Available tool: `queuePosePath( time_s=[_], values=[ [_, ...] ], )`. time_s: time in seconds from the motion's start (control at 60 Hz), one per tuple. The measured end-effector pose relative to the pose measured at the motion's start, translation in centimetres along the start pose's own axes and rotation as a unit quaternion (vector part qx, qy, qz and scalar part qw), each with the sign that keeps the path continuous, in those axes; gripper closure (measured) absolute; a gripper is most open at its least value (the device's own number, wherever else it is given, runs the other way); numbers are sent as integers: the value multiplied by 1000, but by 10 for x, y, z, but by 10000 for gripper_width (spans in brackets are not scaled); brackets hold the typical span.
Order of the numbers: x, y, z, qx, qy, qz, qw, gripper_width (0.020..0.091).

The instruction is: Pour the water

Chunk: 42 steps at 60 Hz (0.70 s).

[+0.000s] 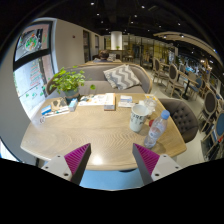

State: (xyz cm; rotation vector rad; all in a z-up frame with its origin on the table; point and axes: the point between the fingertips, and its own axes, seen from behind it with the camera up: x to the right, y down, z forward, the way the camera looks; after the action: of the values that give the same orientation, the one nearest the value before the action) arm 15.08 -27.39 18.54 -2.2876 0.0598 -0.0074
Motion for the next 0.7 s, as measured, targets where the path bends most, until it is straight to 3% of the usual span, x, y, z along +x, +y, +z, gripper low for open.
queuePosePath(
  time_s=[0.267, 0.55, 0.65, 0.7],
  values=[
    [142, 23, 63, 22, 45, 4, 999, 255],
    [192, -3, 151, 64, 21, 1, 998, 254],
    [192, -5, 173, 75, 7, 7, 997, 305],
    [193, -7, 180, 81, 3, 8, 997, 378]
  ],
)
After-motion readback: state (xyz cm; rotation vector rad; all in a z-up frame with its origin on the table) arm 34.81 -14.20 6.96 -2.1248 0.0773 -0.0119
